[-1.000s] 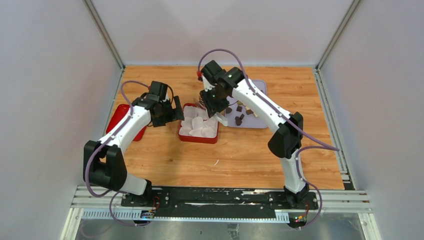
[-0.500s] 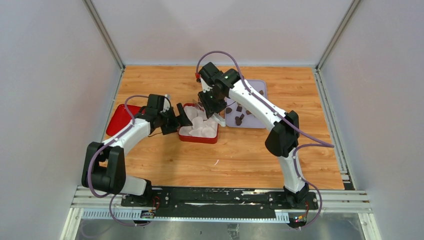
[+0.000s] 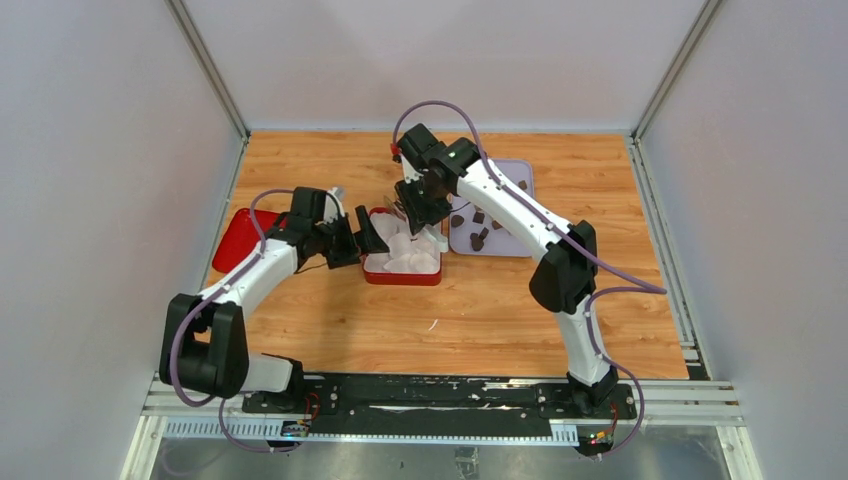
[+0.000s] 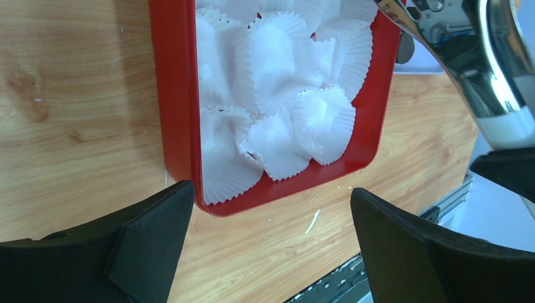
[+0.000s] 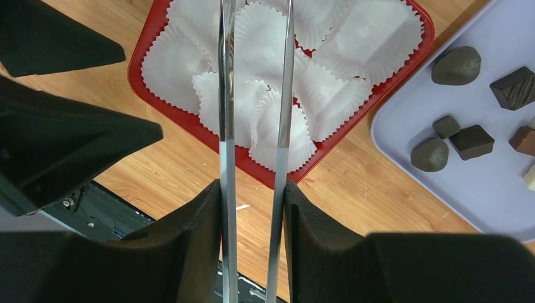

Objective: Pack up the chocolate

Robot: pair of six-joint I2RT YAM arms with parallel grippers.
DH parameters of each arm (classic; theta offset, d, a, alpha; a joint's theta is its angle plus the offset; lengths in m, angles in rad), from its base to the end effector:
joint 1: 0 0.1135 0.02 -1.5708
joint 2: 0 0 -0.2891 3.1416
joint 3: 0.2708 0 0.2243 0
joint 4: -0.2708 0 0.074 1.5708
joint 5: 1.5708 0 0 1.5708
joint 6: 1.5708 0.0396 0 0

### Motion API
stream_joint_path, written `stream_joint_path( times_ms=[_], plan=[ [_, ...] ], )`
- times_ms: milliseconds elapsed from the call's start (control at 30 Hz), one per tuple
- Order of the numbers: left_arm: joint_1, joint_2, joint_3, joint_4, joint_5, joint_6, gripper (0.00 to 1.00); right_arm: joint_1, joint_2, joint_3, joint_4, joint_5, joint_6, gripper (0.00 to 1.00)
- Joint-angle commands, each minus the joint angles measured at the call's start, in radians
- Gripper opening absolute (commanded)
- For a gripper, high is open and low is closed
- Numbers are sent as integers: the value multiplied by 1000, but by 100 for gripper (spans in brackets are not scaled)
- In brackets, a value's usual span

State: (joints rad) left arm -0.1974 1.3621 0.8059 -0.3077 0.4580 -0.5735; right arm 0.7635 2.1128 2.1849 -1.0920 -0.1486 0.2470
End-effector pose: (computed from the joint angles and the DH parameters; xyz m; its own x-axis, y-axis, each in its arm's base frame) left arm 0.2382 -0.0655 0.2499 -0.8746 -0.3214 -0.3632 -0.0202 0.7724 -0.6348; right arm 0.3135 0.3082 0.3402 -0.7777 -0.4097 -0.4767 -0.5669 0.7849 0.2503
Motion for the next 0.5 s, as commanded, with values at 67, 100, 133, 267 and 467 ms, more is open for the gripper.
stream_joint_path(
  times_ms=[67,100,133,267,467],
  plan=[
    [62,-83,81,-125,-18,35,100,6,26,-17,9,-33,6,11],
    [80,-92,96,-135,-19,32,100,7,35,-17,11,-42,4,11],
    [93,-91,112,-149,-21,32,100,9,47,-8,11,-48,0,11],
    [106,-88,183,-221,-99,62,100,19,103,40,-12,-32,-9,12],
    [108,-107,189,-219,-140,45,100,23,133,52,3,-29,-7,15]
  ],
)
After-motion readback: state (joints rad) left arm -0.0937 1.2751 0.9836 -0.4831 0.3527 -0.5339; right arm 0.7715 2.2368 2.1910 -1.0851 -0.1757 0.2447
